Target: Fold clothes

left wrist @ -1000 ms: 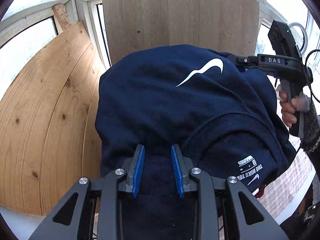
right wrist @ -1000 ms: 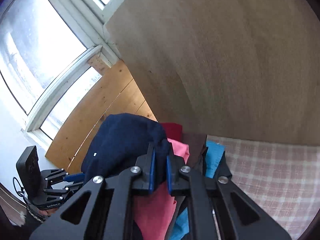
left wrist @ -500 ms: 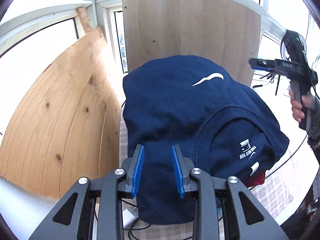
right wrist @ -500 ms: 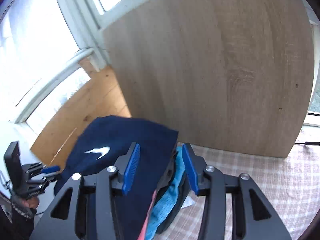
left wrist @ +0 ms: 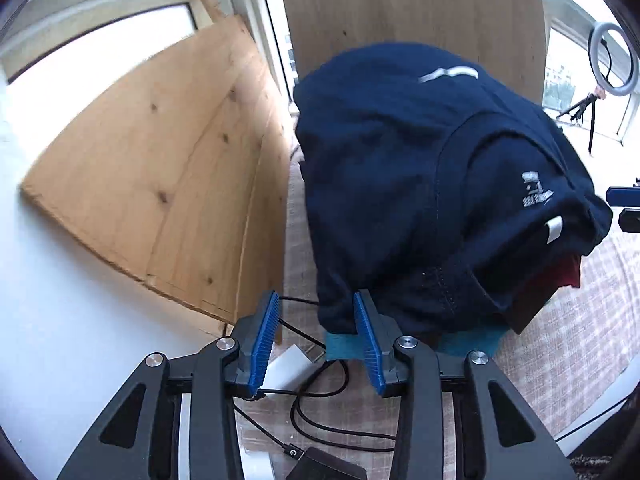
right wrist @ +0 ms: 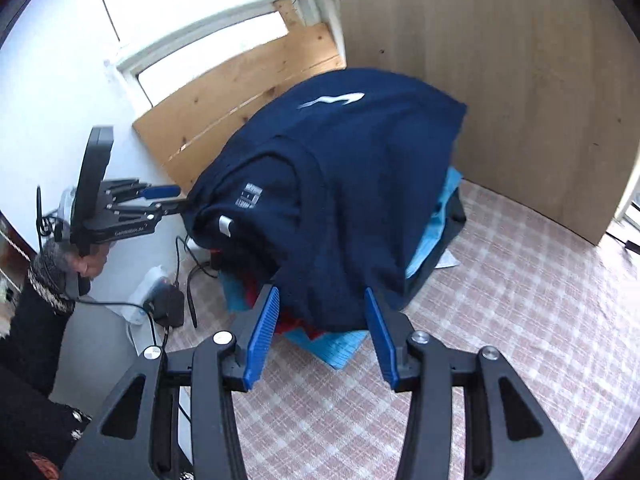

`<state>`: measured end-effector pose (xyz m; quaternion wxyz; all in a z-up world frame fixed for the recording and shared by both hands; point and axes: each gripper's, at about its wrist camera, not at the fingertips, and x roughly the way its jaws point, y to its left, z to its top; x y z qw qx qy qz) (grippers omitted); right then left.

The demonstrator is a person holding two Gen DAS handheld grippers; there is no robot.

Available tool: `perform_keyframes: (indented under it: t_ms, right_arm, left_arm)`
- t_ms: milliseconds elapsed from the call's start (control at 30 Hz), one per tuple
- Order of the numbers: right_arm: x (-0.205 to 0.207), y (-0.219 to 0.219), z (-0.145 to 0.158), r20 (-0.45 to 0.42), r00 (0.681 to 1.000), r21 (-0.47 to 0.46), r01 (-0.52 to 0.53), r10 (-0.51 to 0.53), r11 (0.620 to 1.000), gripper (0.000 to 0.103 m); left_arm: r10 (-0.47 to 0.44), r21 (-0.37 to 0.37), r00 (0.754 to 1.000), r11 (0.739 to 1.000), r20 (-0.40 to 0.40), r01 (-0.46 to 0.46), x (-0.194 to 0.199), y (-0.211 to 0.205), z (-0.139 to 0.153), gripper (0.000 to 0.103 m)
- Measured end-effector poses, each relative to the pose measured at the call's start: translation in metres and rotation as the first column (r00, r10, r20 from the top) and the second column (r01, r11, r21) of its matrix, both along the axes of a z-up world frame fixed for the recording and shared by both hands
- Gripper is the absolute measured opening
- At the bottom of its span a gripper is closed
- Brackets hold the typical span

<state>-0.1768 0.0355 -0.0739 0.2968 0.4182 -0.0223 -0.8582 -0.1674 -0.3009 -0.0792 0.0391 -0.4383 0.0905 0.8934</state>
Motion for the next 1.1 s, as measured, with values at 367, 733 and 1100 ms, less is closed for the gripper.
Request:
perform_keyframes:
  t_ms: [367, 733, 1100]
  right_arm:
    - [0.013, -0.072, -0.025, 0.064, 0.975, 0.006, -0.213, 0.212, 0.977, 0.044]
    - [0.01, -0.074, -0.008, 0.083, 0.96, 0.133, -0.277, 0.267, 0.952, 0.044]
    - [-0.004, -0.083, -0.015, 0.083, 0.954, 0.016, -0.291, 0.288, 0.957, 0.044]
  left_arm:
    - [-0.455, -0.111, 0.888, 0.888, -0.068, 0.446, 0.036, 0.106, -0.008, 0.038]
    - [-0.446, -0.028, 0.893, 0.894, 0.056, 0.448, 0.001, 0.088, -0.032, 0.03]
    - [-0.503, 0.056, 0.864, 0.864, 0.022, 0.501, -0.015, 0.123, -0.029, 0.038]
